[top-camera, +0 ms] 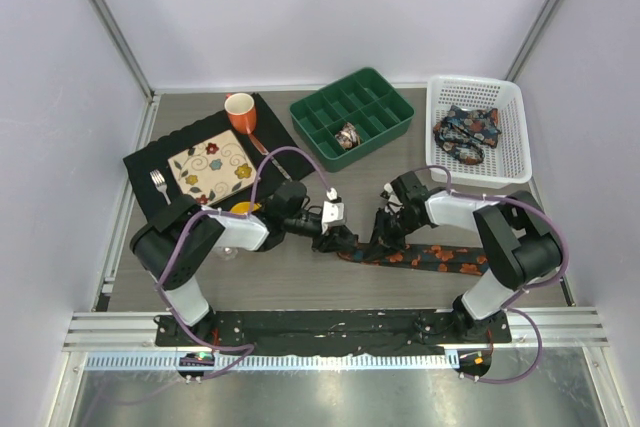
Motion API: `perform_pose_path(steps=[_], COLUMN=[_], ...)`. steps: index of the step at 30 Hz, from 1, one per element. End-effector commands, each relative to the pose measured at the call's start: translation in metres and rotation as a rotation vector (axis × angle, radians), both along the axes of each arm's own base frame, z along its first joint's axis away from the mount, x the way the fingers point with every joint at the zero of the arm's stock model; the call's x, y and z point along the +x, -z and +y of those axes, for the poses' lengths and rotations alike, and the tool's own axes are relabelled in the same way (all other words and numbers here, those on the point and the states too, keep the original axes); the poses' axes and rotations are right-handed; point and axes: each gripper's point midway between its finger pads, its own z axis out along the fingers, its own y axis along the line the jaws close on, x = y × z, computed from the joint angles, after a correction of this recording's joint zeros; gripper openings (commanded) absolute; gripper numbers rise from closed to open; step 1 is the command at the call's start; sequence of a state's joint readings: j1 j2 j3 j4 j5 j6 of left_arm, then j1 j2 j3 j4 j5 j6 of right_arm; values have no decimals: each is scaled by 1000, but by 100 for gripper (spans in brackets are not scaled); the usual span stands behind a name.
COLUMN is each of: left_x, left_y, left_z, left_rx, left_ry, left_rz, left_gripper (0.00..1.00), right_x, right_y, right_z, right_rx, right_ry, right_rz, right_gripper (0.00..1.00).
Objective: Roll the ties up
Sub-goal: Roll the tie at the center of the board.
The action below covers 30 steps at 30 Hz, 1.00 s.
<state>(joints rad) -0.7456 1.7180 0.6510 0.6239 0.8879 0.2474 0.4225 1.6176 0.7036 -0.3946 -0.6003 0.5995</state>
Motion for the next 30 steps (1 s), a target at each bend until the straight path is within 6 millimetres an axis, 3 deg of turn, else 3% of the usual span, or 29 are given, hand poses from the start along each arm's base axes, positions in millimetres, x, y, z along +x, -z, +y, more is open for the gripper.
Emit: perform_pose_path(steps=[1, 5, 9, 12, 15, 19, 20, 21, 23, 26, 30], left_x=[-18, -18, 0, 3, -3, -7, -9, -10, -11, -10, -9], left_y=[6, 42, 73, 82, 91, 98, 100, 101, 102, 103, 106], left_z=[10, 28, 44, 49, 54, 55, 55, 55, 54, 53, 54], left_rx=[54, 210, 393, 448, 491, 518, 521, 526, 530, 536, 561], left_ry=[117, 108, 13, -4, 12, 19, 27, 29, 28, 22, -1], left_rz=[-4, -9, -33, -39, -39, -45, -47, -48, -44, -40, -8], left_gripper=[4, 4, 4, 4, 6, 11, 11, 11, 12, 13, 15], right_x=[10, 16, 24, 27, 36, 52, 55, 59, 63, 62, 49], right_y=[47, 51, 49, 43, 24, -16, -25, -33, -48, -54, -43], right_z=[-39, -47, -46, -37, -25, -6, -2, 4, 14, 26, 38], right_rx=[-237, -247, -227, -178, -102, 18, 44, 76, 152, 202, 202], right_ry=[29, 42, 34, 12, 5, 10, 17, 40, 54, 69, 29], right_rz=[-64, -63, -72, -80, -124, -201, -219, -228, -255, -257, -231], right_gripper=[14, 15, 15, 15, 17, 31, 42, 47, 50, 53, 53])
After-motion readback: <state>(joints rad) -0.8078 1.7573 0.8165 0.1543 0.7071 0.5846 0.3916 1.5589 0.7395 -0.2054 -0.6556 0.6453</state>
